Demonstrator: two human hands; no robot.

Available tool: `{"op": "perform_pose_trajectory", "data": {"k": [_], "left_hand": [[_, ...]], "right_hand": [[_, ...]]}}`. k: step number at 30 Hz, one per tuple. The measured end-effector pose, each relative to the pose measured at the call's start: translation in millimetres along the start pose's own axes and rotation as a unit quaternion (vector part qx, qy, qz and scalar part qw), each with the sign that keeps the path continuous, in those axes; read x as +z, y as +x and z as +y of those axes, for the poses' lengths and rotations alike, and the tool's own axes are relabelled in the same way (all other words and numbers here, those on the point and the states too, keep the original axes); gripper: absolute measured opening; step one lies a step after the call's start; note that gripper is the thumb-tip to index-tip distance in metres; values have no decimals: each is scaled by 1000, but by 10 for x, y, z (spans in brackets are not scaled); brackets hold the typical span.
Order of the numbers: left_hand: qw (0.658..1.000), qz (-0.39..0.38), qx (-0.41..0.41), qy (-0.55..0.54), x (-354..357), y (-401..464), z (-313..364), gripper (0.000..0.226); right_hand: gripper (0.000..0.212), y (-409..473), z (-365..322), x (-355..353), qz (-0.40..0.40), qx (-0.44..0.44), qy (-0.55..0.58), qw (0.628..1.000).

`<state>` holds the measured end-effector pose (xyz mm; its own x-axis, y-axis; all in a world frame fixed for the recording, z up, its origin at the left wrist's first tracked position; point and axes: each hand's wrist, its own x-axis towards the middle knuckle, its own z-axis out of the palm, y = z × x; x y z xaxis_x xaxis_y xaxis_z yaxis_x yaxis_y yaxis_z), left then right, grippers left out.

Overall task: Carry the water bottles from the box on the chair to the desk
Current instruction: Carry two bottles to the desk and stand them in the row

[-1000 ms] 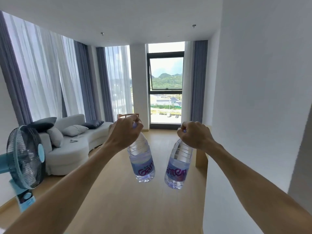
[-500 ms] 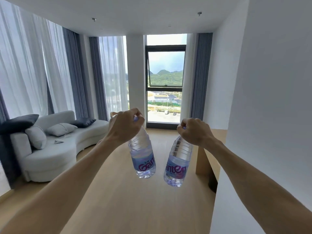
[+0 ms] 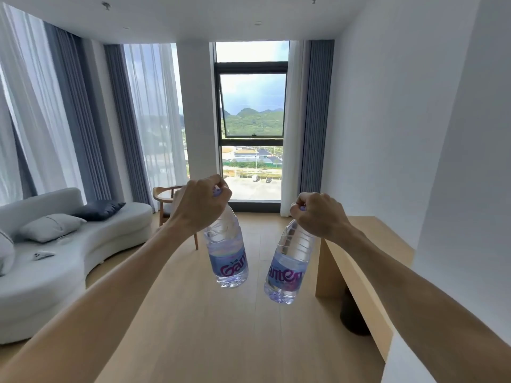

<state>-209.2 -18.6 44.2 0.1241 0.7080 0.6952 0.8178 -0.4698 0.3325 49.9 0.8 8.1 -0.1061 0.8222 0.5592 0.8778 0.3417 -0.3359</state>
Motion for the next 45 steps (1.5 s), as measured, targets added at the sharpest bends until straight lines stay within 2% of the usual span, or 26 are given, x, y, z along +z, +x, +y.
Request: {"op": "perform_pose_trajectory", "data": {"k": [12, 21, 31, 37, 45], "left_hand": [[999, -13, 4, 31, 1627, 1669, -777, 14], [999, 22, -13, 41, 2541, 2795, -1184, 17], [999, -13, 14, -33, 4146, 4130, -1639, 14], [994, -42, 53, -80, 5163, 5063, -1794, 14], [982, -89, 103, -129, 6375, 6234, -1689, 16]], "right_hand": [[18, 1905, 1273, 1008, -5, -10, 2, 1000], [16, 3124, 2077, 1489, 7, 1, 14, 1000], [17, 4262, 3253, 2025, 4, 42, -15, 999], [18, 5045, 4062, 2201, 4, 107, -57, 993], [18, 5689, 5041, 2209, 49, 208, -94, 972]]}}
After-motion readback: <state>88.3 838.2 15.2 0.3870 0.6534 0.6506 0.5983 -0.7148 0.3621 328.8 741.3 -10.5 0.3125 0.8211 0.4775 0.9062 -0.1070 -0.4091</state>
